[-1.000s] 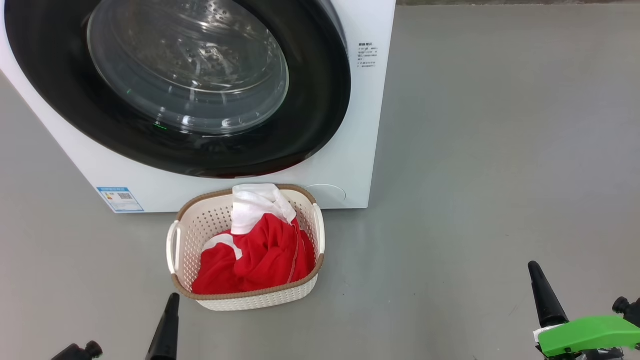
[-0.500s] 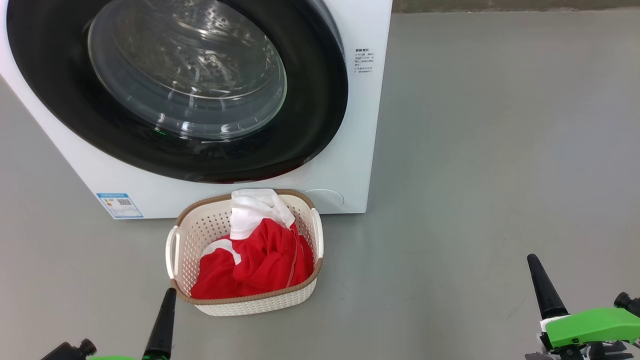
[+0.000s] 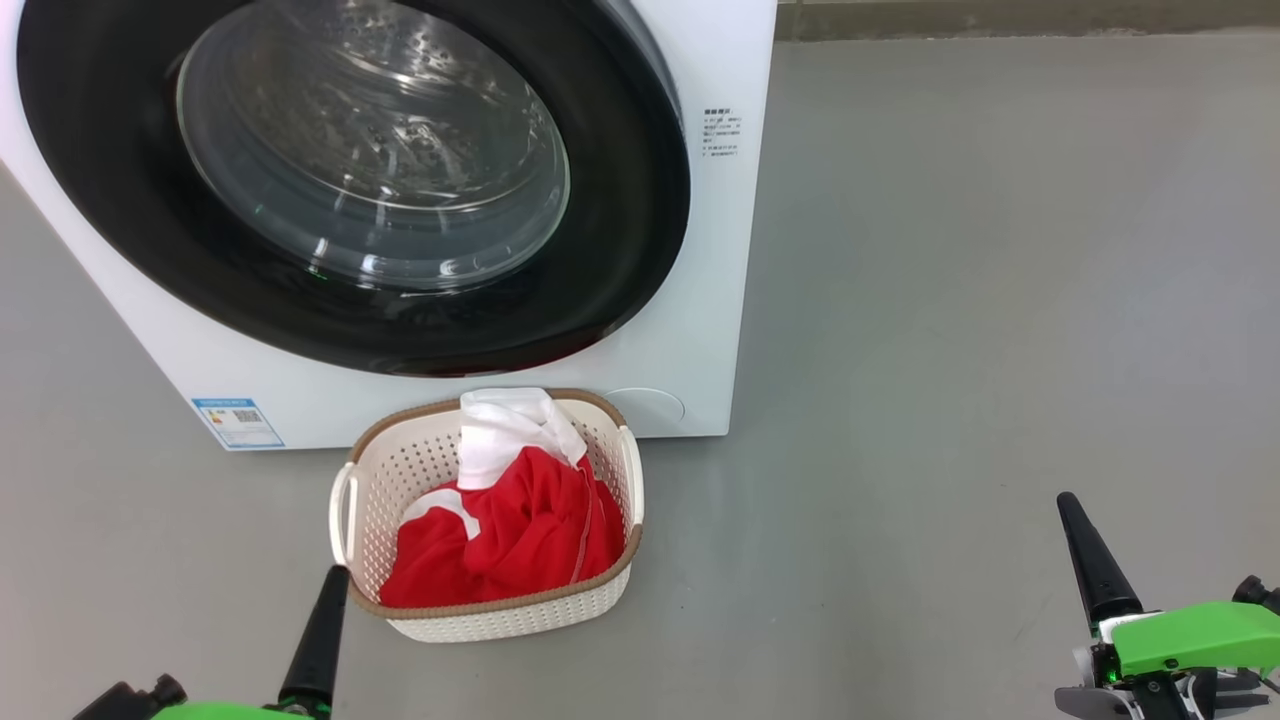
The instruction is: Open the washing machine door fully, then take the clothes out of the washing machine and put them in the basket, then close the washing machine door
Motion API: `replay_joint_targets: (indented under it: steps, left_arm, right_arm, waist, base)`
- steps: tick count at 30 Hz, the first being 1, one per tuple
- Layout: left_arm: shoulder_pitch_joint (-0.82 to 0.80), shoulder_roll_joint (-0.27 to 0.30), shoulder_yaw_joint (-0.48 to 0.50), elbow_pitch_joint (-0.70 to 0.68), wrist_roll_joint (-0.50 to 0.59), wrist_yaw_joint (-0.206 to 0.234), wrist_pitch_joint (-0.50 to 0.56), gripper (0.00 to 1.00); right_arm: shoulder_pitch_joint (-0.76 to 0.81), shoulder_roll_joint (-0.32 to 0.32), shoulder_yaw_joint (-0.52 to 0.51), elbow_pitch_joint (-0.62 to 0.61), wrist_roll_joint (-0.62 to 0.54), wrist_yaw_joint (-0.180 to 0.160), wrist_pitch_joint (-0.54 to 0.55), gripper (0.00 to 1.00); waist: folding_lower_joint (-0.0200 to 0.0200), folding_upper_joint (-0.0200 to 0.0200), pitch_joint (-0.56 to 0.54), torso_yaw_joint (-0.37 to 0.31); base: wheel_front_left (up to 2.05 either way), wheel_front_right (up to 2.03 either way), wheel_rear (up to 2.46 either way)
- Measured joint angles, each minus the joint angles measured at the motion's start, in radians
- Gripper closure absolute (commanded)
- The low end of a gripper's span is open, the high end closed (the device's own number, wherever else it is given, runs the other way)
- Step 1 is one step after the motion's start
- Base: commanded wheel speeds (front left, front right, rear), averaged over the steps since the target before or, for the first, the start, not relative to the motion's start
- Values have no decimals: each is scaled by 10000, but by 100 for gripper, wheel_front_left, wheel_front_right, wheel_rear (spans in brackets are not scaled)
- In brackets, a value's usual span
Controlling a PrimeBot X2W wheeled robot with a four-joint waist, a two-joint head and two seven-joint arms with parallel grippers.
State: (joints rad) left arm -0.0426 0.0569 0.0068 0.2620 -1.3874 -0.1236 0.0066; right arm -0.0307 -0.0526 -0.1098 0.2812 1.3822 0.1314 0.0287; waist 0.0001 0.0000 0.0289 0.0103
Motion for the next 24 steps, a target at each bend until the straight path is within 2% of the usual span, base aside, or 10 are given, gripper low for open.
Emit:
replay_joint_targets:
  steps: [24]
  left_arm:
    - [-244, 2, 278, 15, -2470, -2, 677, 100]
  right_arm:
    - [-224, 6, -79, -46, 2268, 0, 686, 100]
  waist:
    - [-1, 0, -258, -104]
  base:
    - [0, 0, 0]
